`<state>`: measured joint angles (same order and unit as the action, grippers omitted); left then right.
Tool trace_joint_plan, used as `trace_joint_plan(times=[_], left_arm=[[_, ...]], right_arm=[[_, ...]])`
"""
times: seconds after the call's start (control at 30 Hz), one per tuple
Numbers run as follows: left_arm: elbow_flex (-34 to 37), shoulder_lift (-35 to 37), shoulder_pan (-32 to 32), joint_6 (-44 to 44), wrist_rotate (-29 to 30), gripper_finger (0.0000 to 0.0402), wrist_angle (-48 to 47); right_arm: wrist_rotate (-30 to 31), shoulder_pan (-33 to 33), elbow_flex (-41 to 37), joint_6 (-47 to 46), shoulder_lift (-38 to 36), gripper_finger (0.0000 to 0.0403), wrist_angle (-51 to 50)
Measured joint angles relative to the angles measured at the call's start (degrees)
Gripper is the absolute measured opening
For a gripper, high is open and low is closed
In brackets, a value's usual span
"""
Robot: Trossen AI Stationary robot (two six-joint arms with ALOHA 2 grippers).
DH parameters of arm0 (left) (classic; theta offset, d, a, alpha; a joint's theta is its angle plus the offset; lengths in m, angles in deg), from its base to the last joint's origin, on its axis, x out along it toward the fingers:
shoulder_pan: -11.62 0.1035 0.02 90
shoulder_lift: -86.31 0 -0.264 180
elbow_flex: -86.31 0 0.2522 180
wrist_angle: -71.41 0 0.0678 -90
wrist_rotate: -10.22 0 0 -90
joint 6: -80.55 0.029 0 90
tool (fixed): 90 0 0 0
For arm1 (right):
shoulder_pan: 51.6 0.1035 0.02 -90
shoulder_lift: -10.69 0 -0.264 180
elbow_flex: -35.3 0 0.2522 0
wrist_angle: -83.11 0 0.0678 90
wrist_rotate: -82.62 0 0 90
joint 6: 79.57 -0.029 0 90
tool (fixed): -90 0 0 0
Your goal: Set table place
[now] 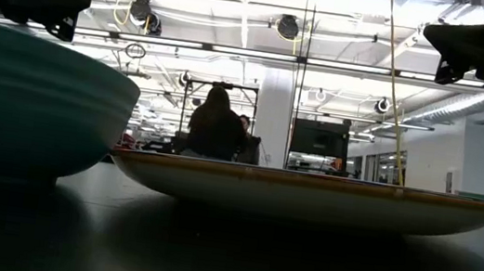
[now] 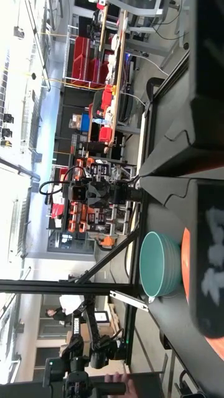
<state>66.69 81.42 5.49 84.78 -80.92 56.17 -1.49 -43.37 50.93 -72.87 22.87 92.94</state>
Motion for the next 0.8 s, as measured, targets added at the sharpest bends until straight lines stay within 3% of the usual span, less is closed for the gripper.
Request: trace_joint_plan(times=[0.8], left_arm=[[0.0, 0.0, 0.0, -3.1, -0.3, 0.0031, 2.9]], right_arm=[[0.0, 0.0, 0.0, 0.0, 0.0, 0.0000, 0.4]])
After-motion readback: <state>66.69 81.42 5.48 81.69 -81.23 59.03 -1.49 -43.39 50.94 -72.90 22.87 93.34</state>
